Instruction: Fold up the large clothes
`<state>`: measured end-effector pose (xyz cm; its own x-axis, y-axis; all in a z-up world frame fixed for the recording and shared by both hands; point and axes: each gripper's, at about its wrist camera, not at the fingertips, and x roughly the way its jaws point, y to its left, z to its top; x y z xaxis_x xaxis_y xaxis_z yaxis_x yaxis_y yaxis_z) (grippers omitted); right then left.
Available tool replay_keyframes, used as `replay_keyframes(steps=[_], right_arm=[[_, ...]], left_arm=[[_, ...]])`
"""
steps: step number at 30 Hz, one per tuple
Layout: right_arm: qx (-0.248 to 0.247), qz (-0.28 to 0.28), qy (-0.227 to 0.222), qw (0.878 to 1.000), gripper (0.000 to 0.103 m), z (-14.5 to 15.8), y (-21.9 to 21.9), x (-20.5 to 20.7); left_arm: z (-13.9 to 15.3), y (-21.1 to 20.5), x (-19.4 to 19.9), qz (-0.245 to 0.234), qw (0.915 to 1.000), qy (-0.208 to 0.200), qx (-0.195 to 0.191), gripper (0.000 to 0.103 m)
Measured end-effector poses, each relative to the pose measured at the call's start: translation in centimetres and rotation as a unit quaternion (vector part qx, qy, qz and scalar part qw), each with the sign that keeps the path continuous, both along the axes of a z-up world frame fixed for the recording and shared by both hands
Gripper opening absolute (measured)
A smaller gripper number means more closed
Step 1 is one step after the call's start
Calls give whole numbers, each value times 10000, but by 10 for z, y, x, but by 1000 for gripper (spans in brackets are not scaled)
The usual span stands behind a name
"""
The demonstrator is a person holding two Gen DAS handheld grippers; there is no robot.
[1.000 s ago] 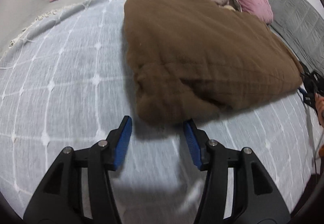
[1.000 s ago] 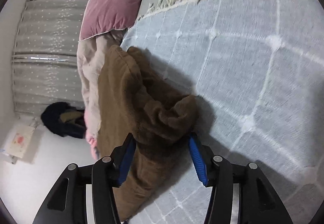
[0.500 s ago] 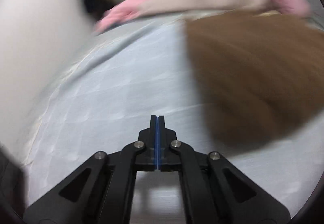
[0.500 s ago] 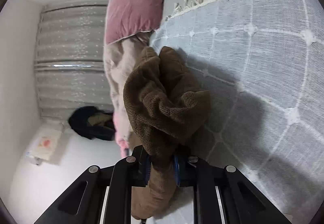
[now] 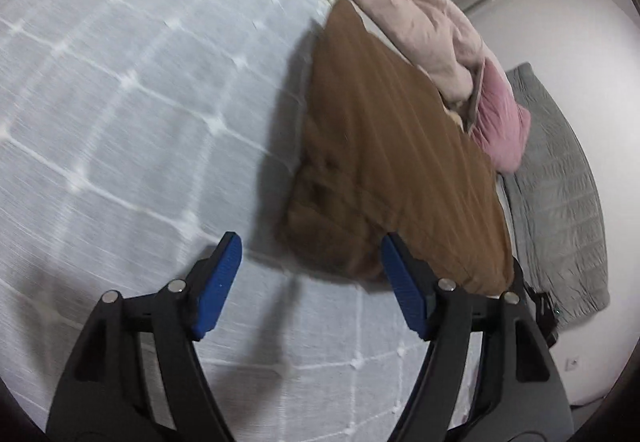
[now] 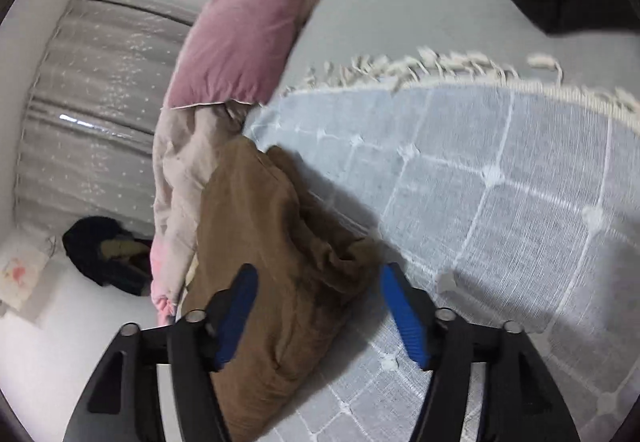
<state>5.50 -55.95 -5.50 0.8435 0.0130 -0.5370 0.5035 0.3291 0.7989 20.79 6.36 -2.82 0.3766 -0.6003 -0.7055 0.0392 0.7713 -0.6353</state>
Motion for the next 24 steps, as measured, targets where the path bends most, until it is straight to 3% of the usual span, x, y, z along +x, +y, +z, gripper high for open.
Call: replay_keyframes(steps=[5,8,13,17,18,19,21,24], right_arm=[[548,465,92,9974,72,-35,-1,27],[735,504,45,9960,72,-53,-4,38],[576,439,-203,9972,73,-51,-3,44],[615,329,-359,9969,71,-53,-4,51],[572,335,-401,9970,57,-53,-3,52],[549,359,-488,9967,42,-51,0,53],[620,347,-791,9943,26,-40,4,49],[384,519,-1120,9916,20,3,16,46]], left_arm=[[-26,-11,-1,63,9965,488,-669,73],[-27,-14,-1,293,9958,346,-799,80],[-34,-21,15,897,9898,151,-1099,81],[-34,-29,30,1645,9817,-61,-957,79],[-32,-31,32,1806,9803,-115,-793,53],[-31,-34,36,1871,9800,-127,-665,37],[-20,-29,38,1989,9768,-135,-788,26],[30,-19,26,1932,9740,-736,-924,21]])
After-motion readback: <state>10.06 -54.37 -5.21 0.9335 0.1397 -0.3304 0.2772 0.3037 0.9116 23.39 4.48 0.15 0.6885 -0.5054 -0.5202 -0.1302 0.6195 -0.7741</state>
